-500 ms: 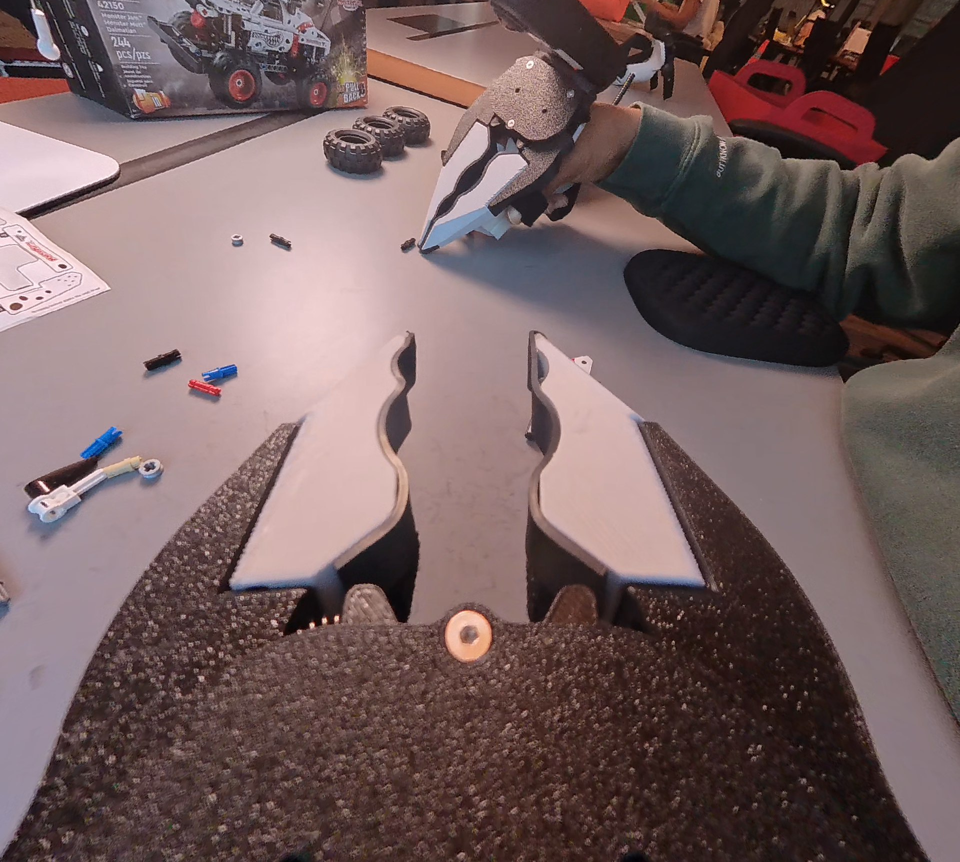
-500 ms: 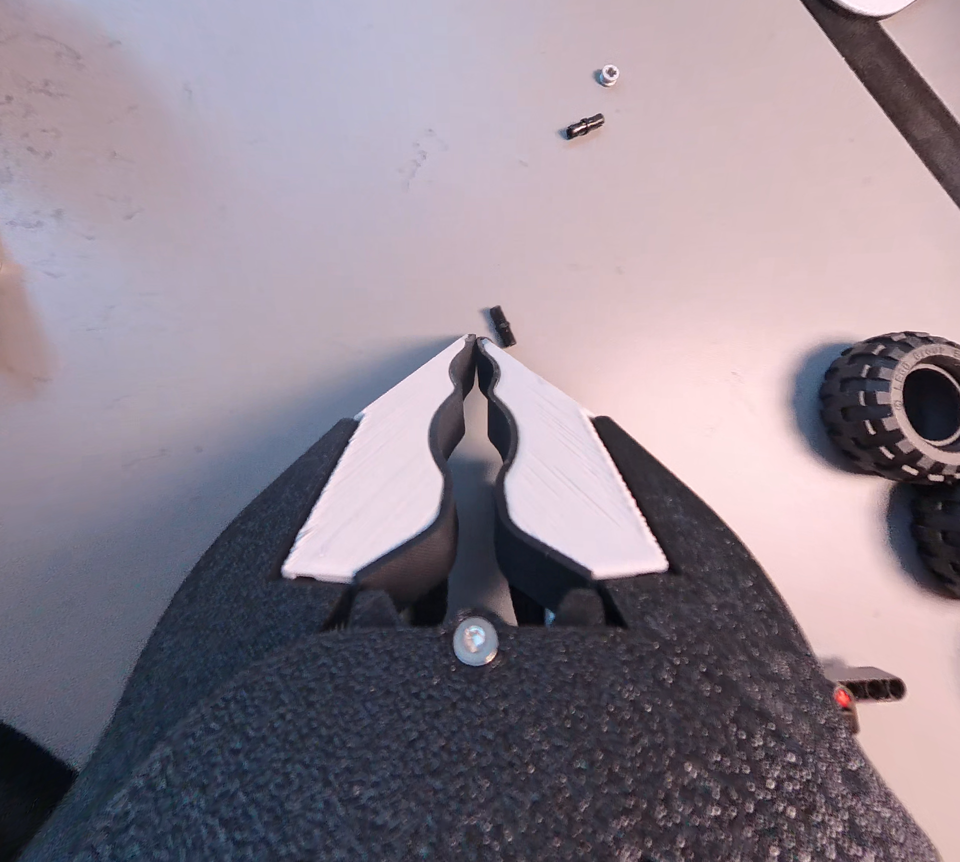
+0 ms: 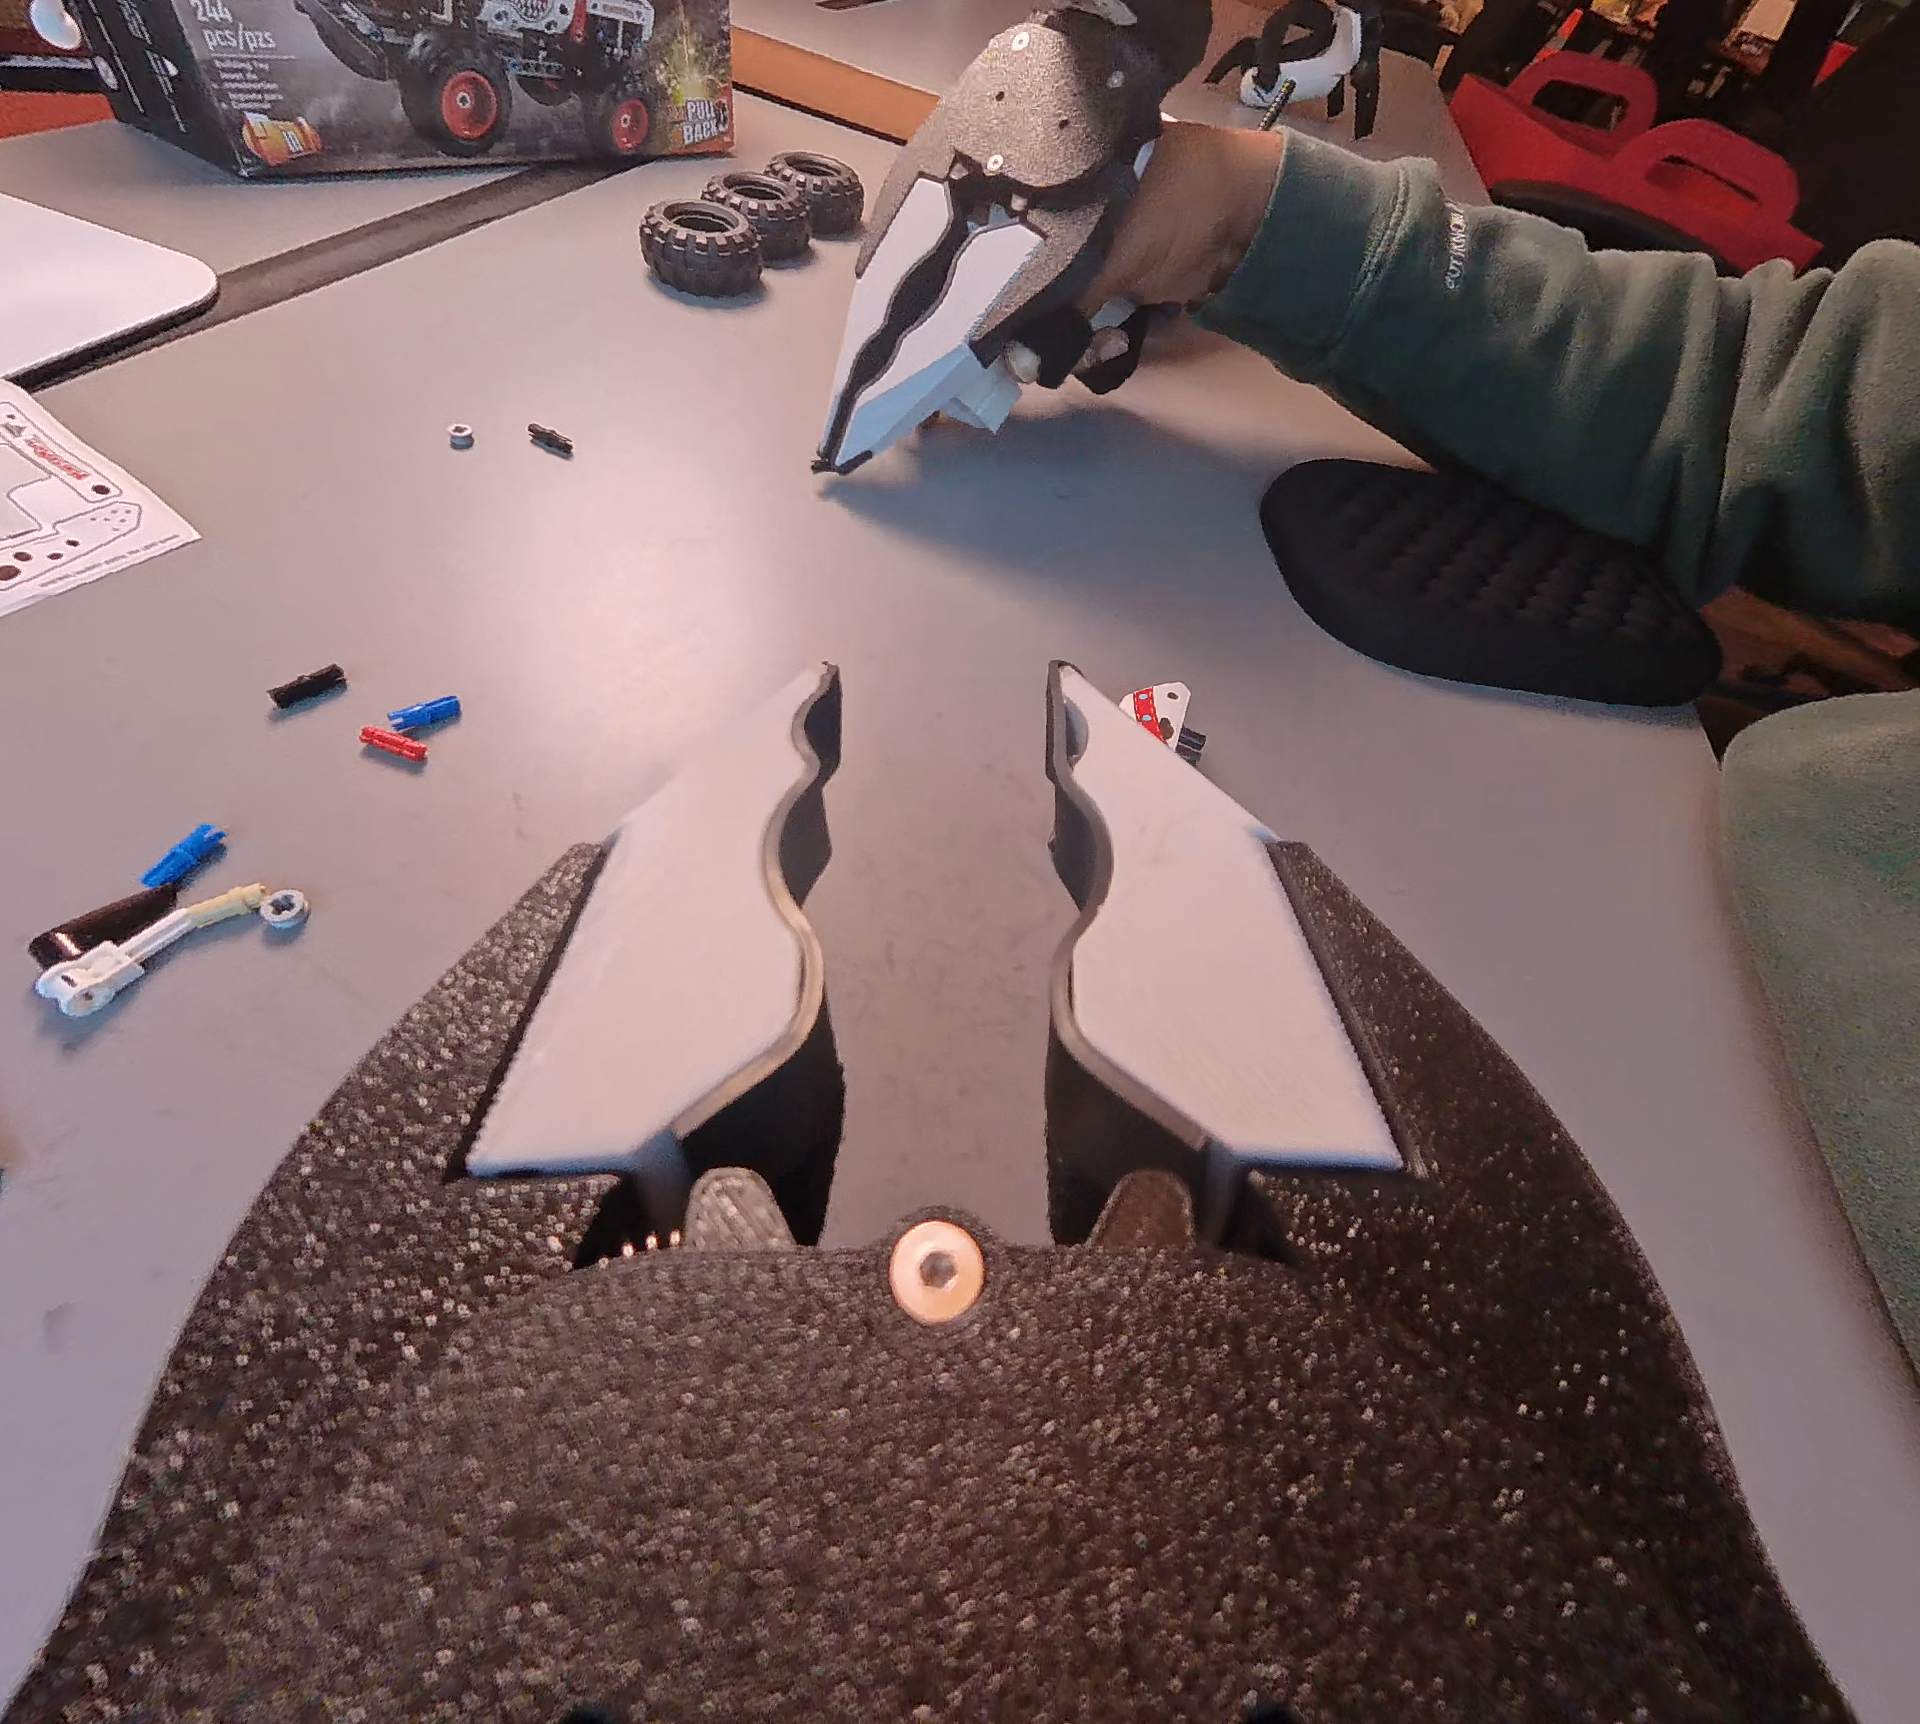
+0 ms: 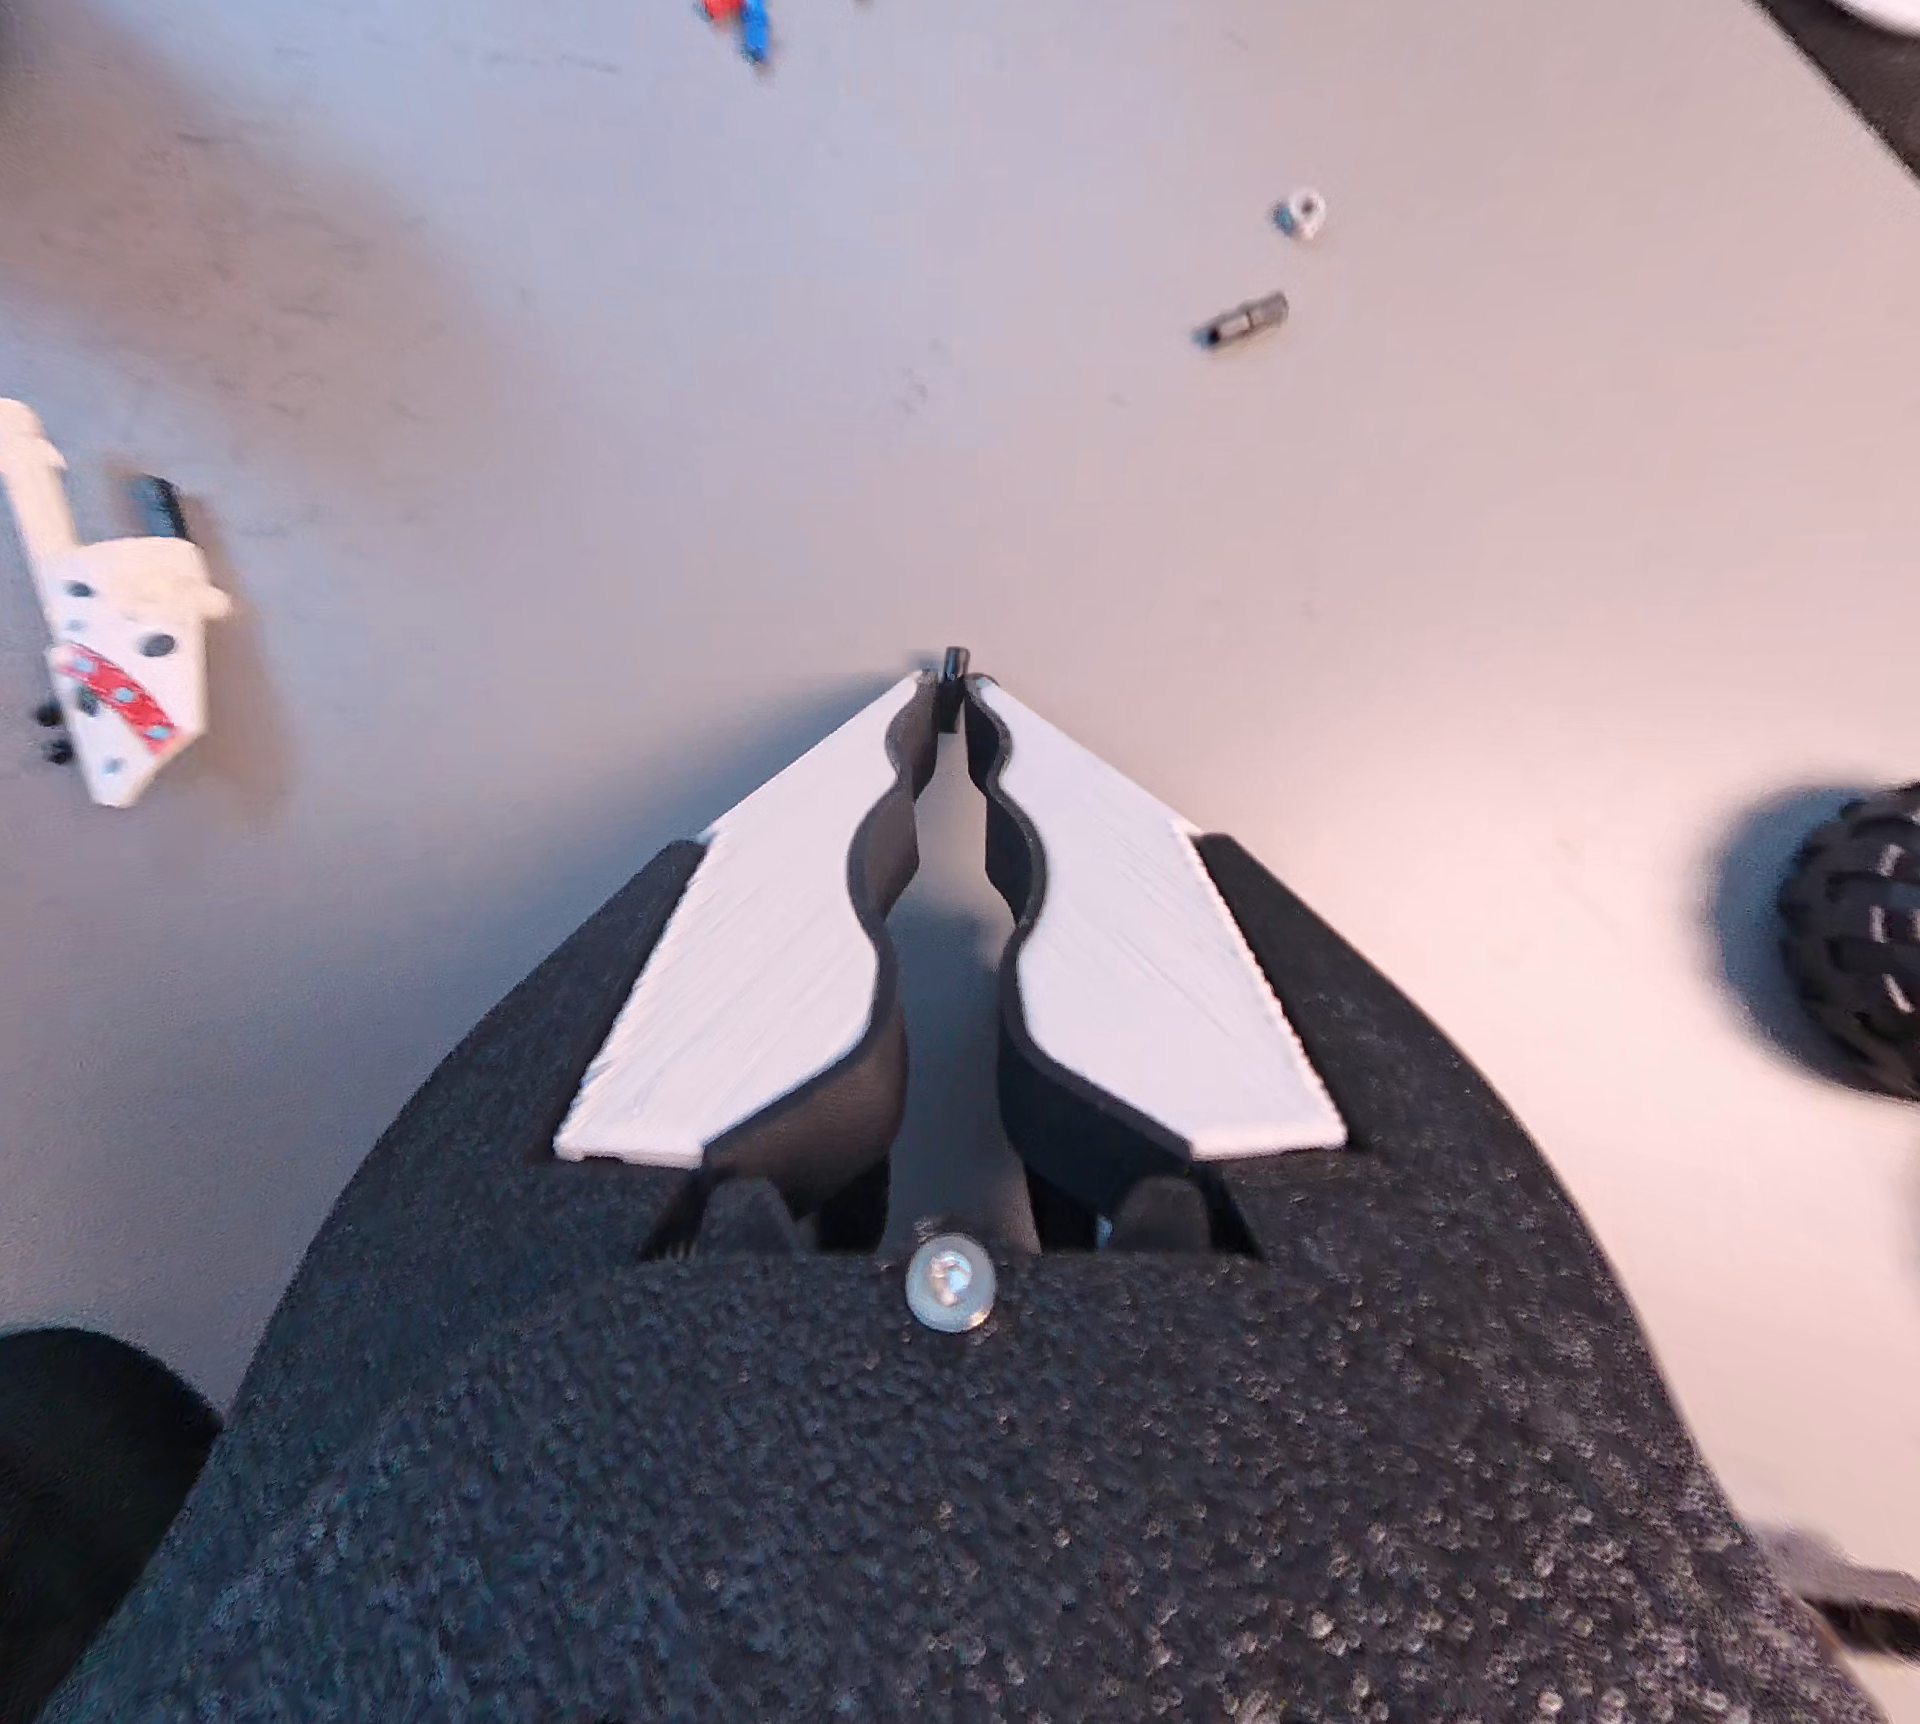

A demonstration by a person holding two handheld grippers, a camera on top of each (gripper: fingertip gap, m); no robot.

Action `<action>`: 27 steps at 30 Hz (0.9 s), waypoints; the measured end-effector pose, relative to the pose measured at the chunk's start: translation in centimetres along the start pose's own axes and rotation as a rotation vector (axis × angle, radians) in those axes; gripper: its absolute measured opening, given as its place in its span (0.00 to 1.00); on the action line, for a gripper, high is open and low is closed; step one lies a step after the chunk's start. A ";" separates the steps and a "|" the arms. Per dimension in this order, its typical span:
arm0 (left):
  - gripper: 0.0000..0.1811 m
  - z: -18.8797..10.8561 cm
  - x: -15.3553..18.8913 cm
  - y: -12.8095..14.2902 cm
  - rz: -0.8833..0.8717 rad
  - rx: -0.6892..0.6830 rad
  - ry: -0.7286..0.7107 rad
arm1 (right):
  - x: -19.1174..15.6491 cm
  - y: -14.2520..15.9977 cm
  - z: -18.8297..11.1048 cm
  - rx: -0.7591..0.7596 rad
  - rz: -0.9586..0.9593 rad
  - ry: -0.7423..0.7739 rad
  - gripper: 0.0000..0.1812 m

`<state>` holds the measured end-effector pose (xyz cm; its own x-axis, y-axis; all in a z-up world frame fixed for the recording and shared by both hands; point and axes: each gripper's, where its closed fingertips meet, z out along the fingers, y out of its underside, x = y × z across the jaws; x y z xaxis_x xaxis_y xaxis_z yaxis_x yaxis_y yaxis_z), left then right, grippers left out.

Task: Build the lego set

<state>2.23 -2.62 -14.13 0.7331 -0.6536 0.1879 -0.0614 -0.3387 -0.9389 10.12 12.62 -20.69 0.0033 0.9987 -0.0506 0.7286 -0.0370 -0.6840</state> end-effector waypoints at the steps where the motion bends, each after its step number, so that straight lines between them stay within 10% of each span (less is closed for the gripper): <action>1: 0.21 -0.1 0.0 -0.1 0.005 0.004 -0.006 | -1.3 -1.4 -0.4 0.084 0.016 -0.046 0.02; 11: 0.12 -1.1 3.0 -4.6 0.304 0.202 -0.110 | -15.6 -13.3 -5.1 0.774 0.654 -0.667 0.02; 27: 0.05 -2.0 2.8 -4.4 0.542 0.144 -0.265 | -18.0 -13.8 -3.1 0.769 0.840 -0.856 0.02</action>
<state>3.21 -4.27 -8.93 0.7674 -0.5108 -0.3876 -0.3940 0.1011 -0.9135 2.11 -4.78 -8.04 -0.3687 0.3527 -0.8601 0.1693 -0.8843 -0.4352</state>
